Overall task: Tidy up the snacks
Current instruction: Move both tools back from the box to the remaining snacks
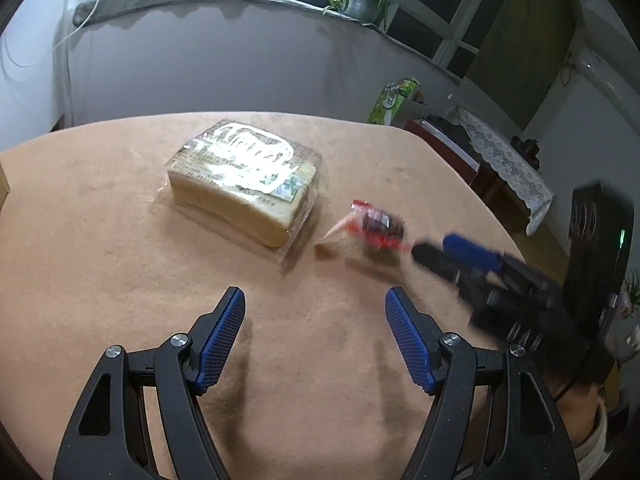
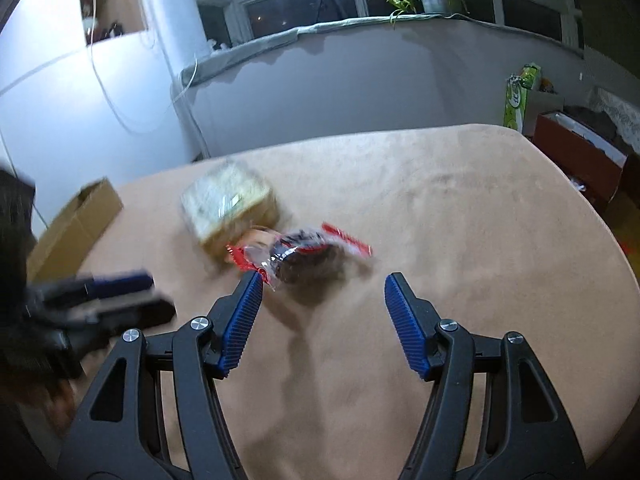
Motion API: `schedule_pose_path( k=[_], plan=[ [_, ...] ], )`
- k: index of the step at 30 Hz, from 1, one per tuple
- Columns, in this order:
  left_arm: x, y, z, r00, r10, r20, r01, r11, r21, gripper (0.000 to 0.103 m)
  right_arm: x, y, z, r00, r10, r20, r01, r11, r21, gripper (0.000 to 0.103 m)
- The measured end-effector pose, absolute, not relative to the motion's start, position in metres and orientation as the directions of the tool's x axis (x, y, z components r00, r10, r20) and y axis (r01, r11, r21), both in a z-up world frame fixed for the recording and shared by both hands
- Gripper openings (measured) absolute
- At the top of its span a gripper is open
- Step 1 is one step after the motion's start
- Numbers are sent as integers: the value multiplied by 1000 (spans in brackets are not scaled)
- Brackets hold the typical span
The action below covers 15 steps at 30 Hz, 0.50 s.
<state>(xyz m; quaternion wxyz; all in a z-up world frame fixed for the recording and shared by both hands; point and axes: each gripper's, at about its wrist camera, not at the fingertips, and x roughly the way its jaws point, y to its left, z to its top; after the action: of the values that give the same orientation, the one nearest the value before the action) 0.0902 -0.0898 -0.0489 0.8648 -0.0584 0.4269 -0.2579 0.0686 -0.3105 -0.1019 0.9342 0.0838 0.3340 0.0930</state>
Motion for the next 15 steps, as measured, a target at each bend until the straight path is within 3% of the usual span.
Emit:
schedule_pose_path(
  k=[13,14,15],
  plan=[
    [97,-84,-57,495,-481,-723,382,868,-316,72,104,-318,-95,761,166,-627,-38,977,212,67],
    [97,-82,-56,498,-484,-720,382,867,-319,72,111,-316,-93,766,159,-623,-32,977,209,72],
    [98,-86,-56,499,-484,-719,381,868,-319,72,120,-315,-93,766,156,-624,-30,978,207,83]
  ],
)
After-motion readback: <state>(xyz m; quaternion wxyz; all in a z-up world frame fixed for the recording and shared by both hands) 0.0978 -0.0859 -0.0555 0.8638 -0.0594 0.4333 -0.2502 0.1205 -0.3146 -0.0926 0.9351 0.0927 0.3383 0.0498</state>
